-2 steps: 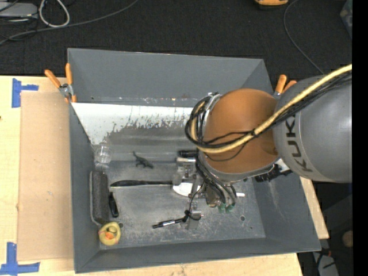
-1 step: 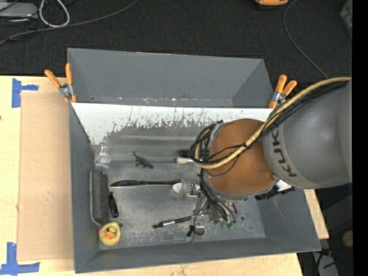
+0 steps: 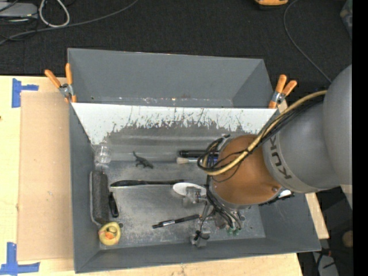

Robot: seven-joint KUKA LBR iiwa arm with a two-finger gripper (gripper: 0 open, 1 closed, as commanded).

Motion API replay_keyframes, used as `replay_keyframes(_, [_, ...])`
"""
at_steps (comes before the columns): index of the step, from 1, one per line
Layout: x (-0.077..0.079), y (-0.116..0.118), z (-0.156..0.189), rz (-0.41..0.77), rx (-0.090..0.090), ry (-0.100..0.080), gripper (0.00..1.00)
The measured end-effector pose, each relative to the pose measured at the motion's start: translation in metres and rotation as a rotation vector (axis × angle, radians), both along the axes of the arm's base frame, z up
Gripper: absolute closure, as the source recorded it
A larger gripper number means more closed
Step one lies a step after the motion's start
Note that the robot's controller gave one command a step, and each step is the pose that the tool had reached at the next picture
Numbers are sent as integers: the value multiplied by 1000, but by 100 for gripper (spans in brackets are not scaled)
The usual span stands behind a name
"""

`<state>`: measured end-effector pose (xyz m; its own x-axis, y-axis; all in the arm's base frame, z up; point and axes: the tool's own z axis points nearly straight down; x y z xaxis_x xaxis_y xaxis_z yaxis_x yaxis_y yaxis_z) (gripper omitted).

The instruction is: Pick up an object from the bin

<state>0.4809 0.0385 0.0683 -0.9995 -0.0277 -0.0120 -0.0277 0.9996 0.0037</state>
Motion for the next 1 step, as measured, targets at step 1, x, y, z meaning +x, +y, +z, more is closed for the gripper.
replay_keyframes(1, [0, 3, 1, -6, 0, 4, 0])
